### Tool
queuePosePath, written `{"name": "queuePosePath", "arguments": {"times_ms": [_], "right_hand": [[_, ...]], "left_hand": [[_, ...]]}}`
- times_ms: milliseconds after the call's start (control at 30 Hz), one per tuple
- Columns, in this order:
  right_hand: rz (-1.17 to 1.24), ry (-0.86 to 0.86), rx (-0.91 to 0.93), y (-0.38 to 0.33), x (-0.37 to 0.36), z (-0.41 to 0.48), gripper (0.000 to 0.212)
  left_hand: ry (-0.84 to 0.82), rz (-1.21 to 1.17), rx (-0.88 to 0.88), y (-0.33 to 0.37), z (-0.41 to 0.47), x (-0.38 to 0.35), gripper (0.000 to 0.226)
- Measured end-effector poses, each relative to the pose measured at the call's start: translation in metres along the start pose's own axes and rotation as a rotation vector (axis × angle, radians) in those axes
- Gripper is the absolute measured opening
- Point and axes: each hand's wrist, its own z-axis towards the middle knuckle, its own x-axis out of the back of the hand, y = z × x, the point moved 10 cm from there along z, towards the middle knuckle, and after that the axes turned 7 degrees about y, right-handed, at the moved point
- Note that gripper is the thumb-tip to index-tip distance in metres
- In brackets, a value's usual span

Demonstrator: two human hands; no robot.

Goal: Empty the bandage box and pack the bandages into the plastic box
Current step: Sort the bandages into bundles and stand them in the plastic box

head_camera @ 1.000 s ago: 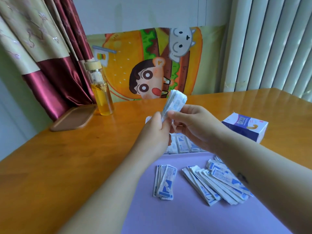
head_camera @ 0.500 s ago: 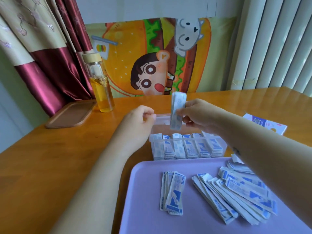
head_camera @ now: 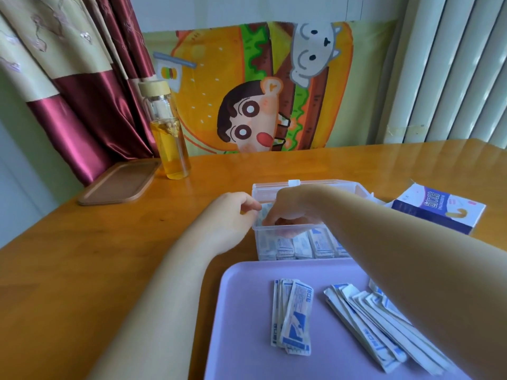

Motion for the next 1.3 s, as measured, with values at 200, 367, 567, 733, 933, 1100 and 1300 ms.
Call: {"name": "queuePosePath", "arguments": {"times_ms": [200,367,567,733,933,1100,1300], "right_hand": [[-0.100,0.003,0.058,-0.006,0.004,-0.004,0.018],[-0.310,0.065,0.119,-0.004,0.012,-0.005,0.026],[-0.350,0.092,0.149,-0.010,0.011,-0.010,0.021],[-0.272,0.078,0.125,-0.008,0.010,-0.006,0.018],[-0.239,0.090,0.139,-0.011,0.014,-0.011,0.019],[-0.204,0.476,0.460,-0.029,0.067,-0.062,0.021],[-0.327,0.280,0.481,0.027,0.033,-0.132,0.012]], "left_hand": [[-0.018,0.016,-0.002,-0.001,0.000,-0.003,0.030],[-0.019,0.014,-0.006,0.000,0.000,-0.003,0.029],[-0.014,0.025,-0.009,0.000,0.000,-0.003,0.028],[-0.009,0.032,-0.015,0.002,-0.001,-0.003,0.029],[-0.003,0.038,-0.018,0.000,0.001,-0.002,0.028],[0.032,0.099,-0.019,0.003,0.001,0.003,0.024],[0.241,0.257,-0.078,0.032,-0.025,0.043,0.018]]}}
